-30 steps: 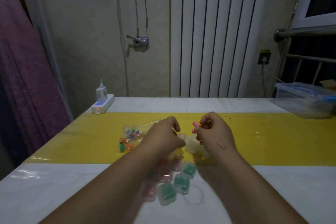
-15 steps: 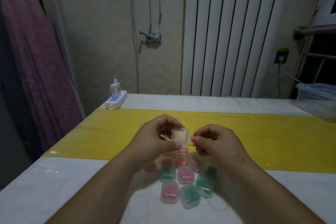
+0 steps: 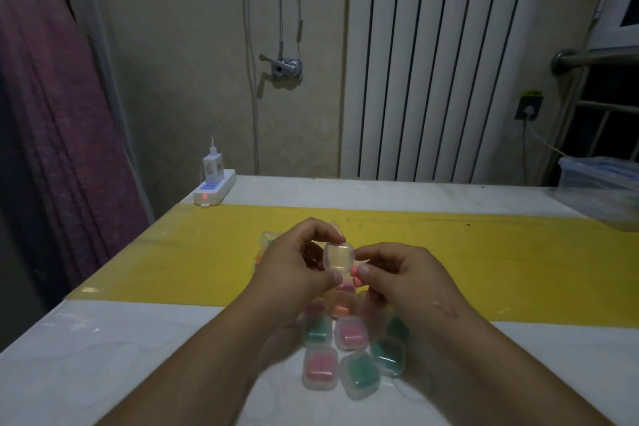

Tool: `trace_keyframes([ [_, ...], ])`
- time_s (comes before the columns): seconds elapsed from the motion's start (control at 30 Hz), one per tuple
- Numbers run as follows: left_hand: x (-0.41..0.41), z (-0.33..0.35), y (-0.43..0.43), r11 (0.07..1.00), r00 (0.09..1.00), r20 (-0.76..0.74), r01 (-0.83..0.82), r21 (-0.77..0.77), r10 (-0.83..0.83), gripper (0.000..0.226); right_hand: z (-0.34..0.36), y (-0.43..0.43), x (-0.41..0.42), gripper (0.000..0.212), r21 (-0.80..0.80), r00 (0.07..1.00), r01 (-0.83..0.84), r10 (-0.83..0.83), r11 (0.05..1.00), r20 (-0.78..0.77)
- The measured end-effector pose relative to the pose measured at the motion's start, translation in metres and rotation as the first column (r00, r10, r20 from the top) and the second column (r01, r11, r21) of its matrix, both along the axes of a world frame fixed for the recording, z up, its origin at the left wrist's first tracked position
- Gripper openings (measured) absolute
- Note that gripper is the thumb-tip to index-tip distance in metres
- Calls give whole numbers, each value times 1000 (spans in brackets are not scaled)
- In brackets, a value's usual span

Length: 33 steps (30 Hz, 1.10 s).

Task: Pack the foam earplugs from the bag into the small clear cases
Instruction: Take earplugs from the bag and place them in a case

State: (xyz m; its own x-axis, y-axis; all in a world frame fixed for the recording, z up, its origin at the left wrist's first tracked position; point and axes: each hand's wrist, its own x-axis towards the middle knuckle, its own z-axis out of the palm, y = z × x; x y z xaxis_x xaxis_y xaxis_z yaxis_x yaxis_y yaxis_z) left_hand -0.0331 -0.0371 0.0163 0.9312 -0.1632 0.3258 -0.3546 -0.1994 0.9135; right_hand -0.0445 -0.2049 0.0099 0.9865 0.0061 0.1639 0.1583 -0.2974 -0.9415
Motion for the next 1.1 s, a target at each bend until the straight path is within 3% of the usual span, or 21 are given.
trace_keyframes([
  [0.17, -2, -3, -5, 1000, 999, -14, -30, -7, 30, 50, -7, 4, 0, 11, -206, 997, 58, -46, 977, 63],
  [0.27, -3, 2, -5, 999, 999, 22, -47, 17, 46, 57, -6, 3, 2, 9, -243, 993, 100, -82, 965, 82],
  [0.43, -10, 1, -10, 997, 996, -78, 38, -70, -43, 44, -8, 4, 1, 12, -201, 992, 105, -90, 974, 83],
  [0.6, -5, 0, -8, 986, 997, -20, 73, -149, -77, 28, -4, 3, -1, 8, -193, 983, 139, -111, 971, 145],
  [0.7, 4, -4, -3, 997, 999, 36, 30, -75, -28, 36, -2, 1, 0, 13, -85, 984, 128, -115, 988, 137],
  [0.97, 6, -9, -3, 984, 996, 9, 89, -156, -89, 36, -1, 1, 3, 26, 85, 996, 86, -84, 993, -33],
  [1.1, 2, -8, -6, 972, 994, -2, 107, -209, -109, 34, 3, 2, -2, 27, 72, 997, 64, -61, 995, -43],
])
